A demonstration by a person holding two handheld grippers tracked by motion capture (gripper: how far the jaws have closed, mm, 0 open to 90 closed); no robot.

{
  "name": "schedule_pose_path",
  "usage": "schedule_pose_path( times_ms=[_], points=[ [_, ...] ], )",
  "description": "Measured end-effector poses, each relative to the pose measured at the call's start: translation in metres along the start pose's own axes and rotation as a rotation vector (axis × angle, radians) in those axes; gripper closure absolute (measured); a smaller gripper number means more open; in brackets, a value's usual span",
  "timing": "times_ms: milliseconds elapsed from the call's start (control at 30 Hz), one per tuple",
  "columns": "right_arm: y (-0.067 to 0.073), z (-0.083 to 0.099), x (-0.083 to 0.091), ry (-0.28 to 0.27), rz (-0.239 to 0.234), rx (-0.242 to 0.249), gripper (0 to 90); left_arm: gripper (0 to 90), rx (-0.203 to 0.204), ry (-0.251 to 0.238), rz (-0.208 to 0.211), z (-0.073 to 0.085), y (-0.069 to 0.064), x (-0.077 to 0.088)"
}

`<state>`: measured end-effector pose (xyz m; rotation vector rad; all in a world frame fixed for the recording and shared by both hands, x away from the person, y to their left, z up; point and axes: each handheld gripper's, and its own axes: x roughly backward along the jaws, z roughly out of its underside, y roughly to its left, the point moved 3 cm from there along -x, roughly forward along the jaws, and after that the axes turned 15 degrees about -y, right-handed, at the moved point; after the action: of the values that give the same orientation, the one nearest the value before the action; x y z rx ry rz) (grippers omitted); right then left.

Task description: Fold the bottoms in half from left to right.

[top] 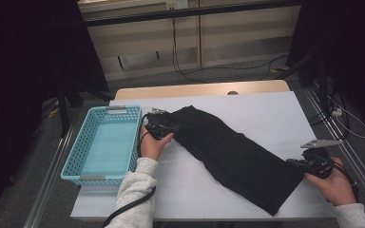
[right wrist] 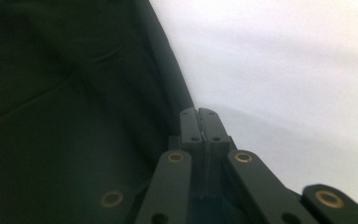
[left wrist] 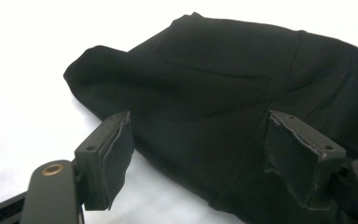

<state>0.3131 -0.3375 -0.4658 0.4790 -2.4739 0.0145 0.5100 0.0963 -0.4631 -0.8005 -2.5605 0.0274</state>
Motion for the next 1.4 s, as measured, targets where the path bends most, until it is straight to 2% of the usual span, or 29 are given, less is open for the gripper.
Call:
schedule_pose_path(
  times_ms=[33,267,367,433,533,567,633,667,700,733,833,933,1033,1067,1133,1233,1333,1400],
  points=[
    [0.000,0.000,0.001,-0.001,-0.001,0.007,90.0,24.4,0.000,-0.001,0.002,0.000,0.000,0.001],
    [-0.002,0.002,0.013,-0.003,-0.006,-0.030,90.0,24.3,0.000,-0.006,0.018,-0.001,-0.003,0.001],
    [-0.003,0.006,0.012,0.024,0.011,0.001,90.0,24.2,-0.002,-0.003,0.018,-0.001,-0.003,0.001],
    [-0.003,0.008,0.009,0.029,-0.005,0.003,86.2,24.1,0.002,-0.003,0.017,-0.001,-0.002,0.001],
    [-0.002,0.005,0.008,0.002,0.009,0.002,71.6,24.0,0.006,0.002,0.015,0.001,-0.002,0.000],
    [-0.002,0.004,0.007,-0.006,0.012,-0.005,70.9,24.1,0.006,0.006,0.017,0.001,-0.002,0.000],
    [-0.004,0.004,0.005,-0.016,0.022,-0.010,62.6,24.1,0.006,0.009,0.015,0.002,-0.001,0.000],
    [-0.004,0.005,0.004,0.003,0.021,-0.016,64.4,23.9,0.004,0.011,0.017,0.003,-0.001,0.000],
    [-0.004,0.007,0.002,0.016,0.017,-0.007,62.7,23.9,0.001,0.013,0.018,0.003,0.000,0.001],
    [-0.003,0.008,0.002,0.010,0.011,-0.005,59.4,23.9,0.001,0.013,0.017,0.003,0.000,0.001],
    [0.003,0.008,0.001,0.021,-0.013,0.007,58.3,23.7,0.010,0.009,0.013,0.002,0.001,0.002],
    [0.006,0.008,0.000,0.025,-0.006,0.021,65.2,23.4,0.007,0.006,0.010,0.002,0.002,0.003],
    [0.011,0.008,-0.001,0.029,-0.033,0.022,82.0,23.1,0.012,0.002,0.005,0.001,0.002,0.003],
    [0.013,0.008,-0.001,0.041,-0.060,0.010,87.4,23.0,0.012,0.004,0.005,0.001,0.003,0.003],
    [0.013,0.007,-0.002,0.046,-0.063,0.014,88.0,22.6,0.006,0.009,0.007,0.001,0.003,0.004],
    [0.008,0.007,0.000,0.048,-0.076,-0.014,88.8,22.0,0.015,0.009,0.004,0.001,0.004,0.004],
    [-0.003,0.007,0.004,0.054,-0.056,-0.025,88.9,21.3,0.023,0.005,-0.003,0.000,0.007,0.006],
    [-0.012,0.006,0.006,0.053,-0.026,-0.027,88.9,20.9,0.029,0.002,-0.017,0.000,0.010,0.006]
  ],
)
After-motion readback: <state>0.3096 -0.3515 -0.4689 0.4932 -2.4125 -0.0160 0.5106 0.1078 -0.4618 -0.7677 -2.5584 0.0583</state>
